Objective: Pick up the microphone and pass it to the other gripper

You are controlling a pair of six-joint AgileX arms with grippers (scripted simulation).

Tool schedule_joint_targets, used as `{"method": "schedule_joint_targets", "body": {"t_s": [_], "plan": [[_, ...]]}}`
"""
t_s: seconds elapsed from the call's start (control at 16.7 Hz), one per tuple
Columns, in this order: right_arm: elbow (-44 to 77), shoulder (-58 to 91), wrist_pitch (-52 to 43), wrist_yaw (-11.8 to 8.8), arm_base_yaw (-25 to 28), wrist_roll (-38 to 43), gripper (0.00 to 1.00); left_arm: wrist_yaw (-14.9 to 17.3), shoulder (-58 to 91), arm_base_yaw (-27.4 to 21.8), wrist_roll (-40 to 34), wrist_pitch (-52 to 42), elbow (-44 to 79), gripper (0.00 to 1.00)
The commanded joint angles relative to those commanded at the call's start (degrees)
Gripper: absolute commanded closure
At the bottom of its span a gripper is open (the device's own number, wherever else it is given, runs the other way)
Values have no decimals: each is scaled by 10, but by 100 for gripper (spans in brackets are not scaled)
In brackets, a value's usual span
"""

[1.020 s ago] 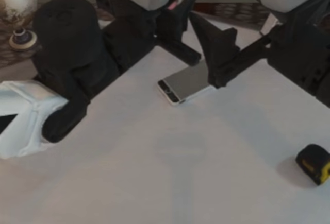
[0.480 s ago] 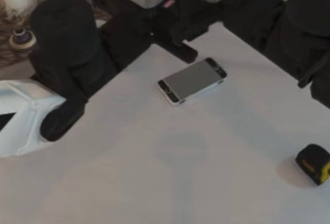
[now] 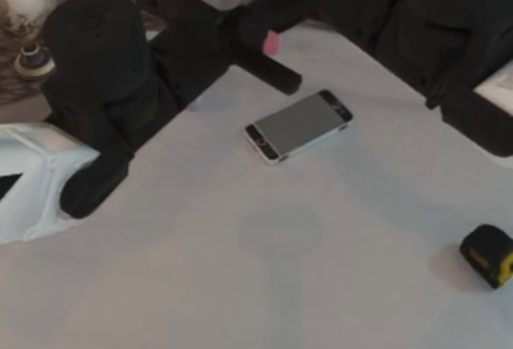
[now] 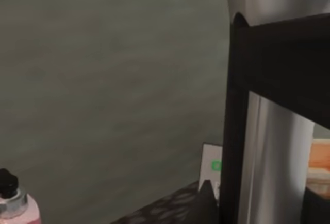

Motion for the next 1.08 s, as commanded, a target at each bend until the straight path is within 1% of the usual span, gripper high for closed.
{"method": "schedule_joint_targets", "body": {"t_s": [0.78, 0.84, 1.08], "plan": [[0, 0, 0, 0, 0, 0, 98, 0, 0, 0, 0, 0, 0, 100], [0, 0, 0, 0, 0, 0, 100, 0, 0, 0, 0, 0, 0, 100], [0, 0, 0, 0, 0, 0, 100, 0, 0, 0, 0, 0, 0, 100]]}}
